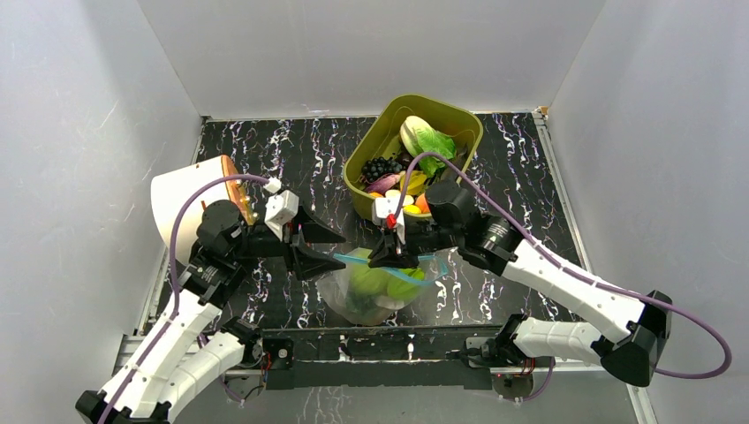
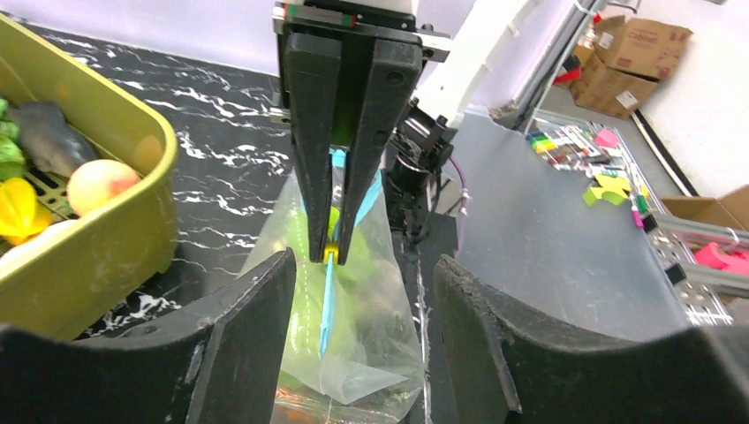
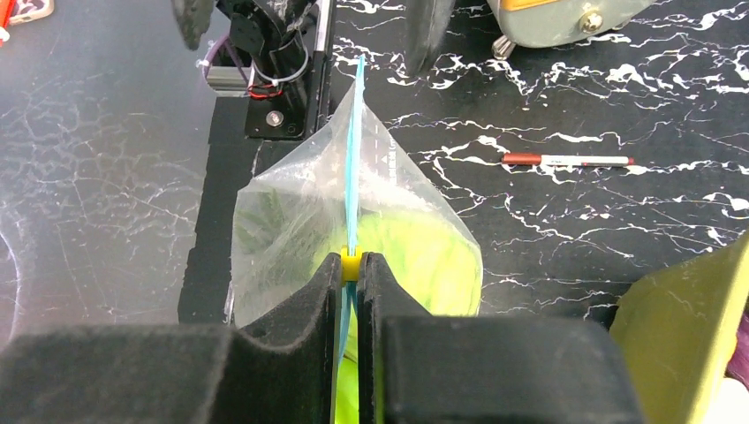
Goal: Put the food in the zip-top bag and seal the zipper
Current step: Zip the zipper food storage bag at the center of the board.
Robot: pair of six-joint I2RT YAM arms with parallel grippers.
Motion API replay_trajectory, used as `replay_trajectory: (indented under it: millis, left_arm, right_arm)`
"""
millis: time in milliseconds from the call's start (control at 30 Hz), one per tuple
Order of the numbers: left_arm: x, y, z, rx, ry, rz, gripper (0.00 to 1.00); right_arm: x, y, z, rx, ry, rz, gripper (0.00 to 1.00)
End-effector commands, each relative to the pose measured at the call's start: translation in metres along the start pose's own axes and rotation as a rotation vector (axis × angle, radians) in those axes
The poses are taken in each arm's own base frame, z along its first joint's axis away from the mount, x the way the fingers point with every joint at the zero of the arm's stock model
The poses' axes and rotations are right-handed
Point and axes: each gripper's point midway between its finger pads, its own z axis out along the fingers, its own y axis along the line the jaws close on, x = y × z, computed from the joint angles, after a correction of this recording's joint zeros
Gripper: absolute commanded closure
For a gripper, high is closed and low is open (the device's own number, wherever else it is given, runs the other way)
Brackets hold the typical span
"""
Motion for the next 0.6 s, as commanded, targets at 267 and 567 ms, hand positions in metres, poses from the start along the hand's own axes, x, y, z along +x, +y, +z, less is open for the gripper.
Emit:
replay_trajectory:
  millis: [267,567]
  left_arm:
    - [0.033,0.010,0.007,0.068,0.095,-0.067,0.35]
    - [0.037,0.018,0.011,0.062,0.099,-0.088,1.00]
  right_arm:
    - [-0.051,-0.001,0.001,-0.039,-0.141,-0.074,1.00]
    - [-0.053,-0.001,0.004,-0.047,-0.149,-0.062,1.00]
